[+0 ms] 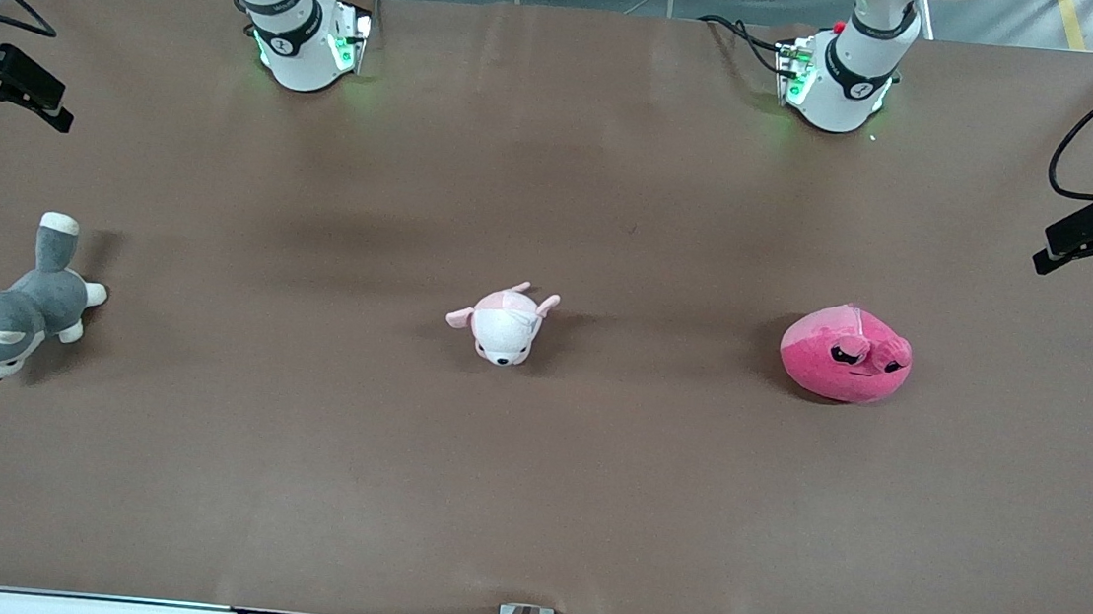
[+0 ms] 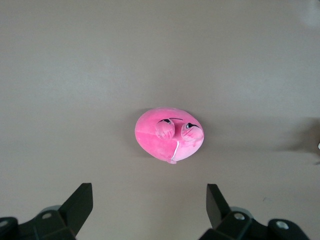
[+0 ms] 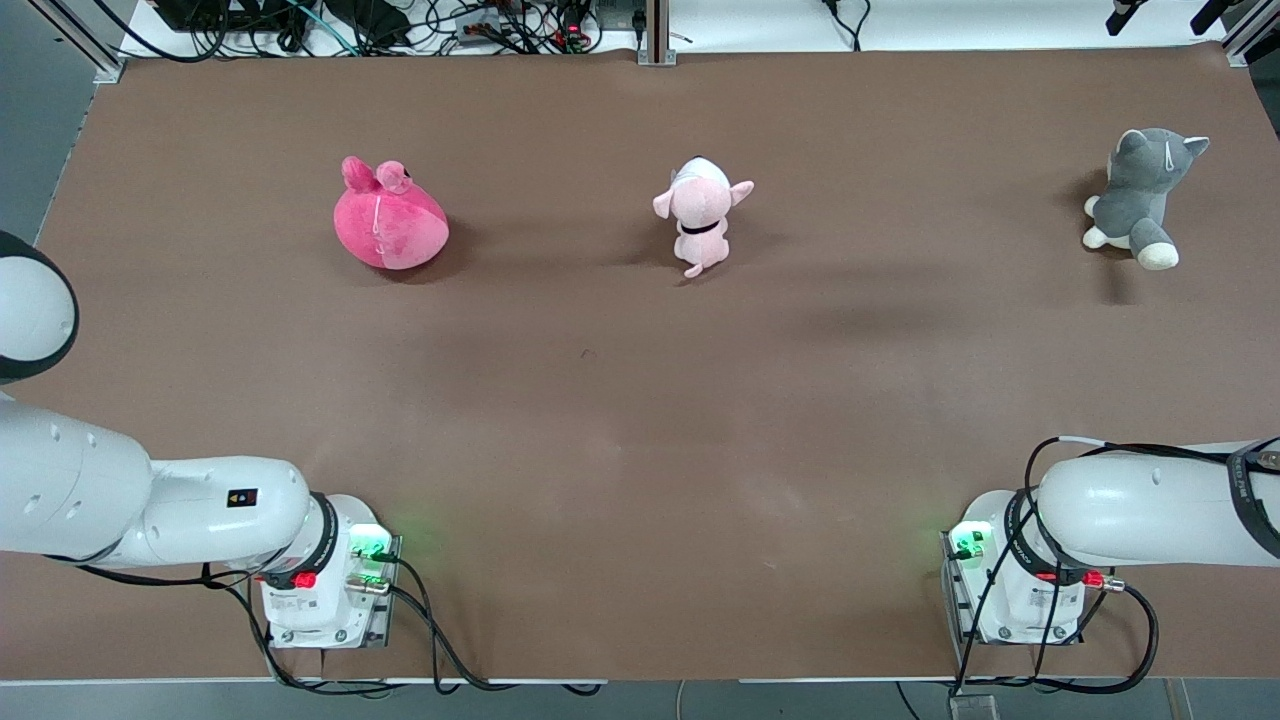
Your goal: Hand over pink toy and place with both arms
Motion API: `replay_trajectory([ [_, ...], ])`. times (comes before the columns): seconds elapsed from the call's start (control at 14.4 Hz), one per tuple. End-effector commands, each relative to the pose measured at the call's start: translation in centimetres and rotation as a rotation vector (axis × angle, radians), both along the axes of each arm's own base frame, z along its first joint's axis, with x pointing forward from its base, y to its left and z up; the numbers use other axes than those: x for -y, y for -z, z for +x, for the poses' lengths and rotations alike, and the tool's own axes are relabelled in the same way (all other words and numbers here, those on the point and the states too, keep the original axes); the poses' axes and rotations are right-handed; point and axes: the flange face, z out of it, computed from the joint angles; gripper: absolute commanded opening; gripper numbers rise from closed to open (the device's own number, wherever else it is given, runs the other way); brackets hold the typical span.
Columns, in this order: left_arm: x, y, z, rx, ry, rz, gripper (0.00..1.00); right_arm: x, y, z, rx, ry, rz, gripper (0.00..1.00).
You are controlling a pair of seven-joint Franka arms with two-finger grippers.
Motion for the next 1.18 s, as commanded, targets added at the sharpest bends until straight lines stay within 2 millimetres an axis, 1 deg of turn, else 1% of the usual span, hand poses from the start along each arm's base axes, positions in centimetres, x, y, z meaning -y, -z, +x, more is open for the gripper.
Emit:
replay_trajectory([
  [0.0,0.1,-0.4,0.3,0.010,0.013,0.020,1.00,0.1,-0.4,-0.6,0.003,0.013,0.019,1.00],
  [0.21,0.1,-0.3,0.3,0.007,0.010,0.020,1.00,0.1,-0.4,-0.6,0.003,0.013,0.019,1.00],
  [0.28,0.1,0.2,0.6,-0.001,0.010,0.018,1.00,0.1,-0.5,-0.6,0.005,0.013,0.019,1.00],
  [0.48,0.0,0.5,0.7,-0.009,0.004,0.010,1.00,0.2,-0.5,-0.6,0.005,0.014,0.017,1.00],
  [0.69,0.2,1.8,1.4,-0.032,0.009,0.012,1.00,0.3,-0.6,-0.6,0.008,0.016,0.017,1.00],
  [0.76,0.2,3.1,2.0,-0.053,0.012,0.011,1.00,0.2,-0.6,-0.6,0.008,0.014,0.018,1.00],
  [0.9,2.4,6.8,3.6,-0.120,0.051,0.018,1.00,0.1,-0.7,-0.6,0.009,0.013,0.017,1.00],
  [1.04,2.6,7.5,3.9,-0.128,0.051,0.016,1.00,0.1,-1.1,-0.6,0.017,0.013,0.017,1.00],
  [1.11,2.5,8.7,4.3,-0.149,0.051,0.015,1.00,0.1,-1.0,-0.5,0.015,0.007,0.017,1.00],
])
